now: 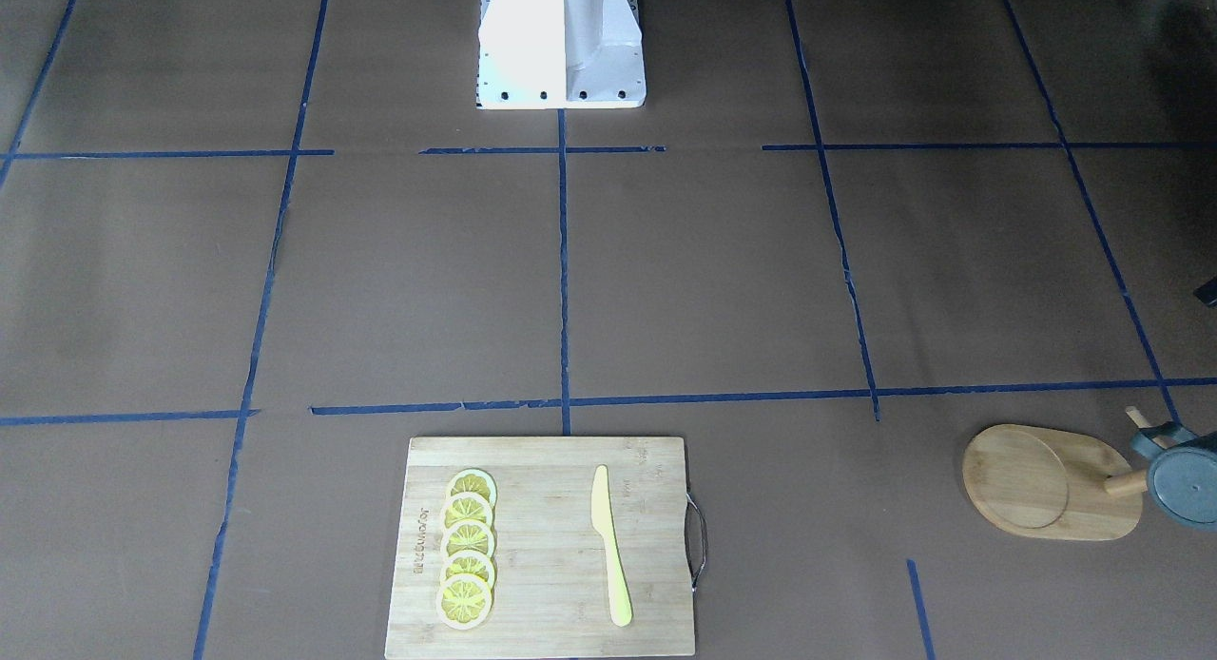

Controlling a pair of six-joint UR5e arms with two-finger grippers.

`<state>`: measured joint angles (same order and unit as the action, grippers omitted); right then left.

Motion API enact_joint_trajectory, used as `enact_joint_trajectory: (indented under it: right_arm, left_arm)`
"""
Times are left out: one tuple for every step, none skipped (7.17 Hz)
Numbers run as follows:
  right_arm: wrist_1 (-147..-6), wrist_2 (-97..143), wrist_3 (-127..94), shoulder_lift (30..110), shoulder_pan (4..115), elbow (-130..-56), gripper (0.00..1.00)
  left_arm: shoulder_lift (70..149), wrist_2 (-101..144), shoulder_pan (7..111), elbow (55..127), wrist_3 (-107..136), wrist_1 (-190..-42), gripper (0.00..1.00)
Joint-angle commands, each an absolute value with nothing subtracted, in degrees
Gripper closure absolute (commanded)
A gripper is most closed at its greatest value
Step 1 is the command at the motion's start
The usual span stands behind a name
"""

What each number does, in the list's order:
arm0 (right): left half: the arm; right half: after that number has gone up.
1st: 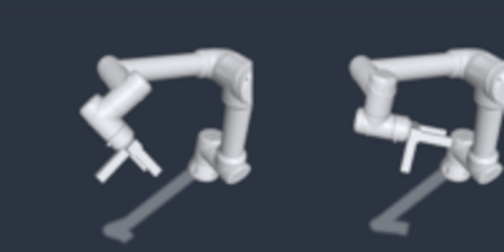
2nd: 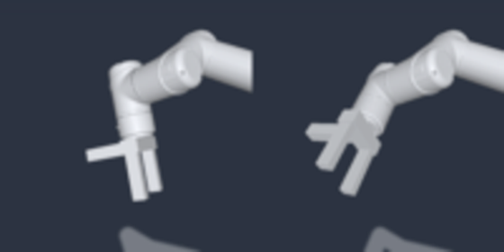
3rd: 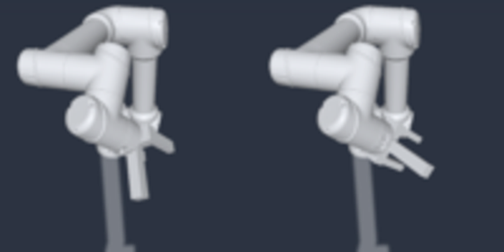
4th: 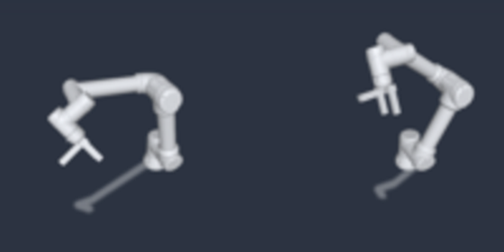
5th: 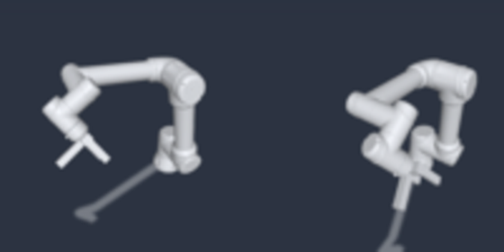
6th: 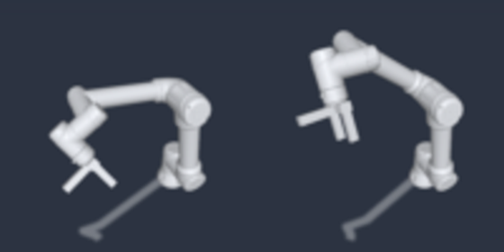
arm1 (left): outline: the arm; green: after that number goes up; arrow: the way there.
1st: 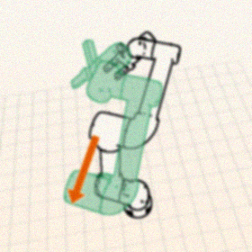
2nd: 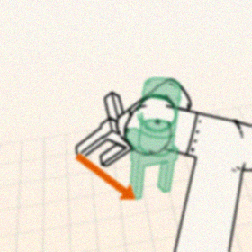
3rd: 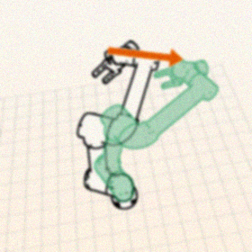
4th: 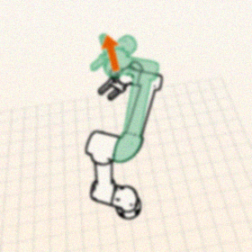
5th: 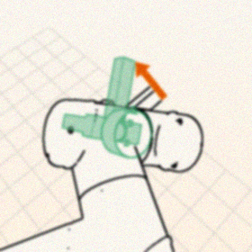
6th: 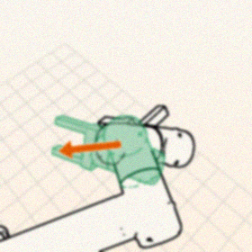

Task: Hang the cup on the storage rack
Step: 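Open the left gripper and pull it back from the hanging mug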

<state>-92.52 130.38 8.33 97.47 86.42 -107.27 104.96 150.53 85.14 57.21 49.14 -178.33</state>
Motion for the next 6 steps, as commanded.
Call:
enact_joint_trajectory:
  right_arm:
    - [-92.5,130.3,8.2,97.3,86.3,-106.9,0.0]
    - [-92.5,130.3,8.3,97.3,86.2,-106.8,0.0]
    - [-92.5,130.3,8.3,97.3,86.2,-106.3,0.0]
    - [-92.5,130.3,8.3,97.3,86.2,-106.2,0.0]
    - [-92.5,130.3,8.3,97.3,86.2,-106.2,0.0]
    - [-92.5,130.5,8.3,97.3,86.2,-106.0,0.0]
  left_arm:
    - [104.4,143.5,86.0,57.4,26.2,-165.4,0.0]
    - [104.5,138.9,86.1,57.7,15.1,-158.5,0.0]
    - [104.5,134.1,86.2,58.3,4.9,-151.9,0.0]
    - [104.5,129.7,86.7,60.6,-1.3,-144.3,0.0]
    - [104.4,125.5,86.8,64.6,-8.5,-133.4,0.0]
    - [104.4,123.2,87.3,71.4,-11.8,-116.8,0.0]
